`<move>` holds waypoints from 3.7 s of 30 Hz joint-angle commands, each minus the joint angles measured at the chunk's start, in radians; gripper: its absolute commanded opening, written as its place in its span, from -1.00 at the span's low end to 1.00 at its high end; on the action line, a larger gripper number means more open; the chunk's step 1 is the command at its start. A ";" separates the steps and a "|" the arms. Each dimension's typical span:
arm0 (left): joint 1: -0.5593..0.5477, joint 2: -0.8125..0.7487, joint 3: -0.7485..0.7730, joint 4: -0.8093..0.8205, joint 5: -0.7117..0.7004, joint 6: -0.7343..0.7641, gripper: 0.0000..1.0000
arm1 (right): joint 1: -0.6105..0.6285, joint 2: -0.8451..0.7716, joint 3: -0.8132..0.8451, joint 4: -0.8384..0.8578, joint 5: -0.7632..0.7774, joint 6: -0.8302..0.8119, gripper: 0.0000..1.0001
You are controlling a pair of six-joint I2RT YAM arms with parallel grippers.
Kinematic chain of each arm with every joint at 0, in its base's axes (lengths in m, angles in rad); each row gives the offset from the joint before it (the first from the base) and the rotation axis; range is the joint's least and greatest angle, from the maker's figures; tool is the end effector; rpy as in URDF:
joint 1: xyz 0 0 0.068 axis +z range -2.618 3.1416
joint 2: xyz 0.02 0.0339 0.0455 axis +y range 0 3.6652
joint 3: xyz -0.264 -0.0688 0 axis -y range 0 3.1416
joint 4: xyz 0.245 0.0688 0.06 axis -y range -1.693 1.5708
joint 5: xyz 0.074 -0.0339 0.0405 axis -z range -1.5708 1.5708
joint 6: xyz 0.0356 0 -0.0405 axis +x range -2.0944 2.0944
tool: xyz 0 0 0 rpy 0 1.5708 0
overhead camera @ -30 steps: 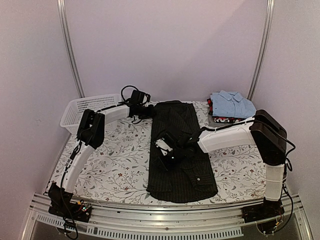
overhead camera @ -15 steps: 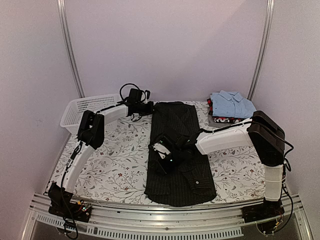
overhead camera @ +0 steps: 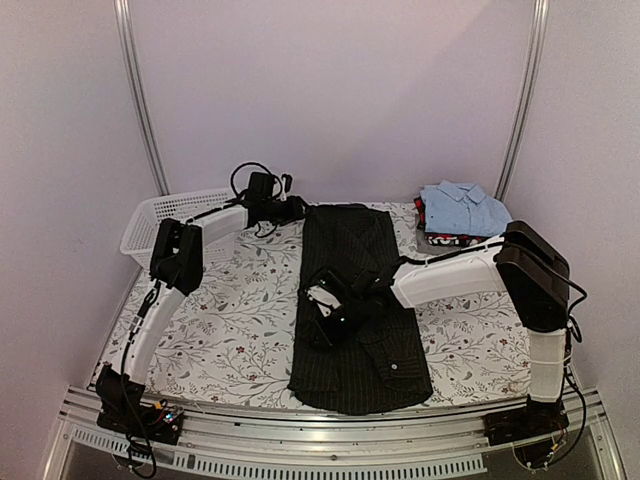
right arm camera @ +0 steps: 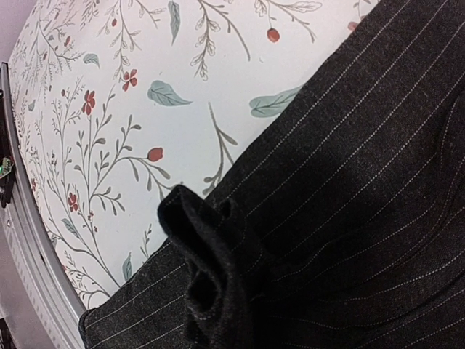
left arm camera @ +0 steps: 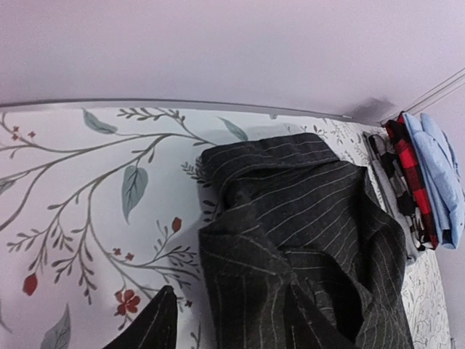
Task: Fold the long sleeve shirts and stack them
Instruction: Adjust the rectangle-folded shirt at the center of the board, then move the rectangle-folded shirt to the center of the board, then adjust the rectangle-folded shirt at the center of the board.
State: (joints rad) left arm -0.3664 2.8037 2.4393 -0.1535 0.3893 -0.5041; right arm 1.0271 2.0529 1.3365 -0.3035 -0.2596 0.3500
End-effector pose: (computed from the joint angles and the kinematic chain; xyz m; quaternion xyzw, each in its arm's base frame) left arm 0.5668 -0.2320 0.1168 0.0386 0.8529 -0.3595 0.3765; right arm 0.2112 0.3670 0.1394 -0.3501 0.8884 0.2675 0.1291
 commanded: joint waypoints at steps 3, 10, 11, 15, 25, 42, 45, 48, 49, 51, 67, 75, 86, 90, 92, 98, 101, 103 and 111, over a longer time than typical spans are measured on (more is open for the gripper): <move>0.037 -0.182 -0.105 -0.081 0.023 0.020 -0.04 | -0.029 -0.030 0.043 -0.033 -0.034 0.042 -1.00; 0.021 -0.567 -0.587 -0.045 0.074 -0.031 -0.21 | -0.079 -0.086 0.078 -0.010 -0.022 0.067 -1.00; 0.017 -0.629 -0.680 -0.029 0.080 -0.036 -0.23 | -0.089 -0.085 0.090 -0.010 -0.020 0.069 -1.00; -0.004 -0.864 -1.027 -0.004 0.095 -0.059 -0.24 | -0.120 -0.044 0.184 -0.010 -0.016 0.070 -1.00; -0.159 -1.326 -1.551 -0.075 0.118 -0.059 -0.30 | -0.160 0.199 0.416 -0.010 -0.035 0.090 -1.00; -0.435 -1.414 -1.782 -0.048 0.136 -0.110 -0.40 | -0.297 0.442 0.580 -0.003 -0.069 0.253 -1.00; -0.457 -1.391 -1.782 -0.039 0.115 -0.100 -0.42 | -0.320 0.477 0.640 -0.002 -0.102 0.270 -1.00; -0.481 -1.365 -1.780 -0.025 0.086 -0.089 -0.45 | -0.326 0.492 0.669 -0.002 -0.111 0.272 -1.00; -0.487 -1.358 -1.780 -0.025 0.065 -0.087 -0.46 | -0.326 0.496 0.673 -0.003 -0.114 0.272 -1.00; -0.495 -1.346 -1.778 -0.035 0.024 -0.087 -0.48 | -0.326 0.497 0.676 0.000 -0.120 0.272 -1.00; -0.505 -1.326 -1.791 -0.041 -0.110 -0.118 -0.43 | -0.326 0.494 0.675 -0.001 -0.135 0.262 -1.00; -0.508 -1.285 -1.796 0.016 -0.086 -0.117 -0.43 | -0.327 0.494 0.674 0.001 -0.135 0.258 -1.00; -0.522 -1.278 -1.792 0.025 -0.044 -0.149 -0.85 | -0.327 0.499 0.676 0.004 -0.136 0.255 -1.00; -0.550 -1.325 -1.767 -0.055 -0.029 -0.185 -0.99 | -0.330 0.501 0.678 0.004 -0.138 0.254 -1.00; -0.560 -1.344 -1.766 -0.090 -0.006 -0.210 -1.00 | -0.331 0.504 0.678 0.003 -0.140 0.253 -1.00; -0.587 -1.368 -1.792 -0.147 0.017 -0.249 -0.97 | -0.333 0.505 0.679 0.005 -0.141 0.252 -1.00; -0.585 -1.335 -1.795 -0.148 0.010 -0.249 -0.88 | -0.333 0.505 0.683 0.006 -0.143 0.251 -1.00; -0.585 -1.318 -1.781 -0.148 0.006 -0.248 -0.73 | -0.332 0.500 0.687 0.006 -0.147 0.251 -1.00; -0.547 -1.338 -1.640 -0.252 -0.081 -0.211 -0.30 | -0.331 0.403 0.689 -0.012 -0.170 0.224 -1.00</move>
State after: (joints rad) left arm -0.9337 1.4796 0.7197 -0.3492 0.3492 -0.7399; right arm 0.6994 2.5256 2.0037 -0.2924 -0.4156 0.6025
